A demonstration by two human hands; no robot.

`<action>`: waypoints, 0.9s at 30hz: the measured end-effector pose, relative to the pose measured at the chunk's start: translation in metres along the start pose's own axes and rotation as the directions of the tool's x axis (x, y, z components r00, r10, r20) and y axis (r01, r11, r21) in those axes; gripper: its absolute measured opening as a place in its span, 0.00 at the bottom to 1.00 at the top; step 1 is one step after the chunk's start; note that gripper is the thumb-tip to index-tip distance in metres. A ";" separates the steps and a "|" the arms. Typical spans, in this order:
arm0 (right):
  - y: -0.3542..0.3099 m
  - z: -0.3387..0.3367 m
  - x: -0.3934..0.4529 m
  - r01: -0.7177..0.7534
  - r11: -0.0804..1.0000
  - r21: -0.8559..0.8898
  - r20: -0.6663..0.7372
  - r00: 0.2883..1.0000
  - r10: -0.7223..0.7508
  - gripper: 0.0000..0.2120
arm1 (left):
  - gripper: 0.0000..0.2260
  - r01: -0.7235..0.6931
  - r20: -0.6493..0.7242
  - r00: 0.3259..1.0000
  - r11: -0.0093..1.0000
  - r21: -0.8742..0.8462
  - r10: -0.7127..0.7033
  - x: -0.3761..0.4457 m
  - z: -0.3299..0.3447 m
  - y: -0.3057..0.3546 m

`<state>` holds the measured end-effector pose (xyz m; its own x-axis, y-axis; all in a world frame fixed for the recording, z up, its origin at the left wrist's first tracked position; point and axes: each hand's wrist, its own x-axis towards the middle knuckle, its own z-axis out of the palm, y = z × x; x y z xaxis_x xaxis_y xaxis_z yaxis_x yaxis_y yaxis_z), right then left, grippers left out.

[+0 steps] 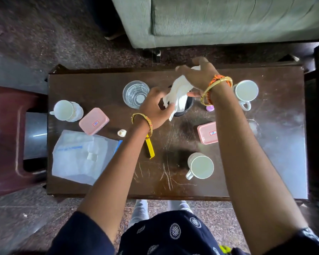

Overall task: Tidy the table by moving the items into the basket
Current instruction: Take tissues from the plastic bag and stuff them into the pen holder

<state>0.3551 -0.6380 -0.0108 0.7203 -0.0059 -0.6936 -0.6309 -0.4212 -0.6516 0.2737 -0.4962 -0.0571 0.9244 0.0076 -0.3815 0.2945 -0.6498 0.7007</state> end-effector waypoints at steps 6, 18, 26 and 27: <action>0.028 -0.021 -0.013 -0.097 0.866 0.491 -0.047 0.989 0.138 0.23 | 0.11 0.079 -0.129 0.990 0.987 0.141 -0.061 0.009 0.002 0.005; 0.062 0.012 -0.027 0.183 0.975 -0.123 -0.088 0.977 -0.194 0.31 | 0.31 -0.011 0.033 0.999 0.909 0.417 -0.004 -0.003 -0.004 0.015; 0.056 0.010 -0.024 0.149 0.970 -0.192 -0.373 0.903 -0.213 0.16 | 0.08 0.119 -0.247 0.968 0.940 0.319 -0.039 0.014 -0.002 0.025; 0.054 0.010 -0.024 0.154 0.964 -0.217 -0.382 0.895 -0.229 0.16 | 0.08 0.138 -0.268 0.962 0.932 0.335 -0.046 0.017 0.000 0.028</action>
<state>0.3005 -0.6517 -0.0322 0.8996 -0.2555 -0.3542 -0.4346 -0.6041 -0.6679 0.2977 -0.5140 -0.0443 0.9411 0.2410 -0.2373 0.3206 -0.8594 0.3984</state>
